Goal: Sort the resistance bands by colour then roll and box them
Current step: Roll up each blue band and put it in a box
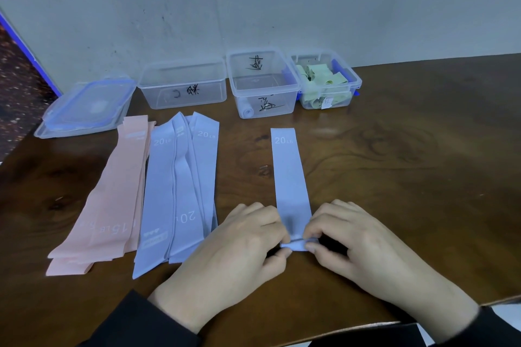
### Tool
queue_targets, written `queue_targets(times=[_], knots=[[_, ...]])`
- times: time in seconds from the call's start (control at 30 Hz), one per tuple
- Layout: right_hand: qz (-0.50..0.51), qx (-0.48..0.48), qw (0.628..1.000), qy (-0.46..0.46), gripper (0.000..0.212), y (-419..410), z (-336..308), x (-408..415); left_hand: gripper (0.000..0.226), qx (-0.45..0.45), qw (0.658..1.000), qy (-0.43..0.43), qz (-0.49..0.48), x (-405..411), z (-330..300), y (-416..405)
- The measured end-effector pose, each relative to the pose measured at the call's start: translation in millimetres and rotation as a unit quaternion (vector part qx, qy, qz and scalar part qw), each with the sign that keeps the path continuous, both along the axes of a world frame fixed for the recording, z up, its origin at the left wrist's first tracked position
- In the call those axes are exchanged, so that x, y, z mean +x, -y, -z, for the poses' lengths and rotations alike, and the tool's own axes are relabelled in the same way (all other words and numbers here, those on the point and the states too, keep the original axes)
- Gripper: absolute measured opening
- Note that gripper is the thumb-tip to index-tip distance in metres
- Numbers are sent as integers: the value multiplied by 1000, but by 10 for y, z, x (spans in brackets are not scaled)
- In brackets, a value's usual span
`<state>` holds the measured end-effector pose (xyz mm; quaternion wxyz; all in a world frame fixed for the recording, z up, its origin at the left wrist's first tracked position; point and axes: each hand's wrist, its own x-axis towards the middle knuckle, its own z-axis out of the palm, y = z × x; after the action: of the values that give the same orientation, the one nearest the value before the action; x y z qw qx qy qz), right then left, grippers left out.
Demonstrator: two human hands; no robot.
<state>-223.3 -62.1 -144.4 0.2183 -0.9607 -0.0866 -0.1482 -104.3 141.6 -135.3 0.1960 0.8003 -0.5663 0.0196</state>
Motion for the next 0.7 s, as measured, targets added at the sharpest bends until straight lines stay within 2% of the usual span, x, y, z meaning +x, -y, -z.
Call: queue_targets(times=[0.2, 0.47, 0.7], knots=[[-1, -3, 1000, 0, 14, 31, 39, 5, 28, -6, 1000, 5, -11, 15, 15, 17], [17, -9, 1000, 7, 19, 25, 65, 26, 9, -2, 1000, 19, -8, 12, 16, 48], [35, -2, 999, -1, 25, 15, 41, 35, 24, -6, 1000, 12, -17, 9, 29, 52]])
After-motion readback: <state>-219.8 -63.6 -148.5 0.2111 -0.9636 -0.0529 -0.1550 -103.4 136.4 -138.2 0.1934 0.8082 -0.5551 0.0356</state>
